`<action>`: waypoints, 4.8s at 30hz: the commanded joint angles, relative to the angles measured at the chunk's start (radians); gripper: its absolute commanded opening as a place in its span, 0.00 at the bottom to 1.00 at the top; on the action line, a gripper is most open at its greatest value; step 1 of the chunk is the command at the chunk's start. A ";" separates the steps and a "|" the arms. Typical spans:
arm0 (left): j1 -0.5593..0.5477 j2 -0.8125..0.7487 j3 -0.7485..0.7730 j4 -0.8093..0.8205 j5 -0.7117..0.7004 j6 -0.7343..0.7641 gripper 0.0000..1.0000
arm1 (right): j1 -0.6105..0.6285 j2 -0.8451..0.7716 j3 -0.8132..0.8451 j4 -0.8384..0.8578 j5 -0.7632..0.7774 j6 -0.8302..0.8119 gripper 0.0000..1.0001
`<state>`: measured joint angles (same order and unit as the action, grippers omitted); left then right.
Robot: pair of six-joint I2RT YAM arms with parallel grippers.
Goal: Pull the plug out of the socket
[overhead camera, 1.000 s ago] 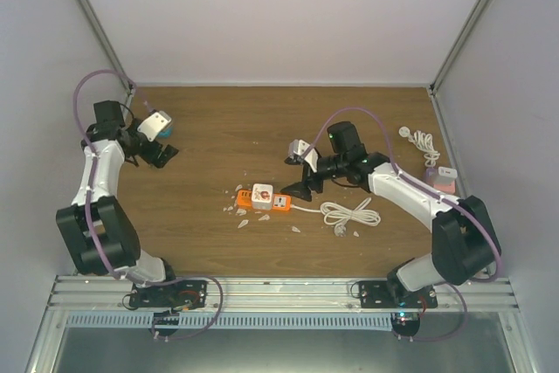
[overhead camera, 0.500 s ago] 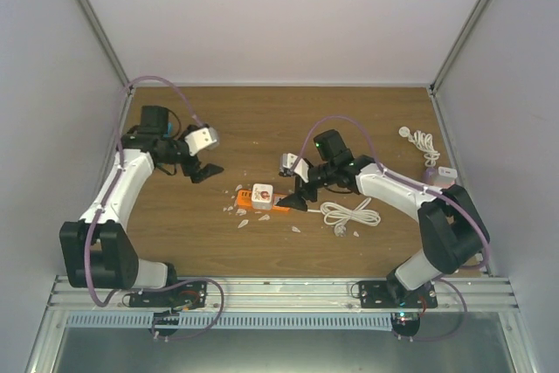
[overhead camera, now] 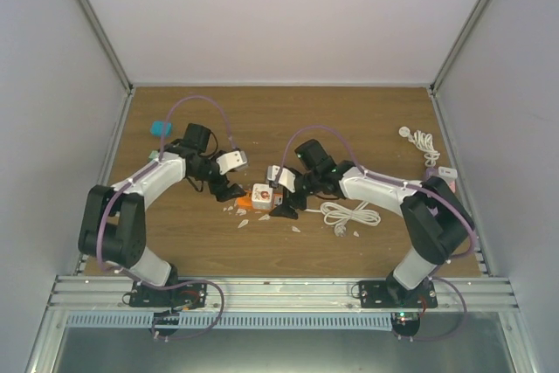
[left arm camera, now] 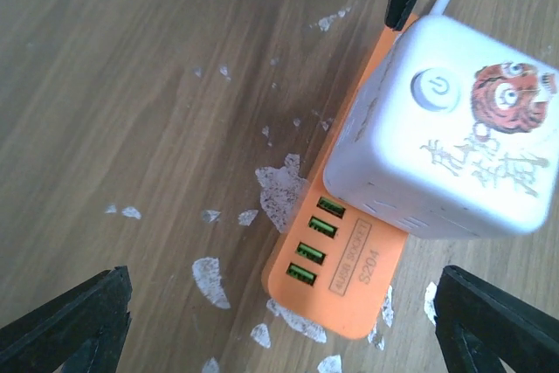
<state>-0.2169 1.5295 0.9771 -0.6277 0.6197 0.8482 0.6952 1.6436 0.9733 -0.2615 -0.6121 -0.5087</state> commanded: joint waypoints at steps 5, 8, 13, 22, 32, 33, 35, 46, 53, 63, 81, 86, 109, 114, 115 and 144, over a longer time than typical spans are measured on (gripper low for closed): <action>-0.052 0.100 -0.021 0.137 -0.066 -0.100 0.94 | 0.040 0.073 0.076 0.021 0.050 -0.012 1.00; -0.057 0.124 -0.021 0.152 -0.068 -0.114 0.93 | 0.043 0.094 0.087 0.024 0.059 -0.018 1.00; -0.064 0.149 -0.023 0.149 -0.089 -0.120 0.92 | 0.047 0.121 0.107 0.026 0.067 -0.025 0.99; -0.069 0.167 -0.054 0.158 -0.147 -0.137 0.91 | 0.065 0.139 0.123 0.032 0.081 -0.039 0.92; -0.073 0.193 -0.065 0.162 -0.190 -0.160 0.89 | 0.087 0.144 0.139 0.032 0.095 -0.054 0.74; -0.072 0.193 -0.067 0.163 -0.189 -0.163 0.89 | 0.088 0.145 0.140 0.030 0.094 -0.054 0.73; -0.073 0.194 -0.070 0.162 -0.189 -0.166 0.88 | 0.088 0.150 0.145 0.026 0.094 -0.054 0.73; -0.074 0.202 -0.075 0.162 -0.212 -0.175 0.87 | 0.089 0.120 0.177 -0.001 0.091 -0.046 0.58; -0.078 0.212 -0.077 0.160 -0.227 -0.177 0.87 | 0.088 0.079 0.181 0.003 0.073 -0.031 0.50; -0.084 0.226 -0.071 0.153 -0.233 -0.179 0.86 | 0.088 0.040 0.183 0.015 0.065 -0.010 0.46; -0.079 0.199 -0.061 0.140 -0.215 -0.176 0.88 | 0.073 0.006 0.171 0.013 0.064 -0.004 0.44; -0.019 0.111 0.004 0.087 -0.124 -0.173 0.95 | 0.027 -0.023 0.166 0.012 0.018 0.022 0.43; -0.045 -0.387 0.222 0.124 -0.061 -0.377 0.99 | -0.200 -0.162 0.228 0.285 -0.064 0.513 0.41; -0.089 -0.375 0.268 0.098 -0.059 -0.394 0.99 | -0.200 -0.169 0.232 0.340 -0.043 0.676 0.41; -0.105 -0.370 0.274 0.093 -0.068 -0.387 0.99 | -0.200 -0.171 0.231 0.349 -0.043 0.712 0.41; -0.351 -0.161 0.339 0.226 -0.480 -0.314 0.92 | -0.198 -0.087 0.142 0.572 -0.132 1.197 0.41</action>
<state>-0.5331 1.3399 1.2758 -0.4808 0.2150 0.5095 0.5037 1.5536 1.1366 0.2058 -0.7204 0.6159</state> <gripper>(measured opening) 0.931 0.627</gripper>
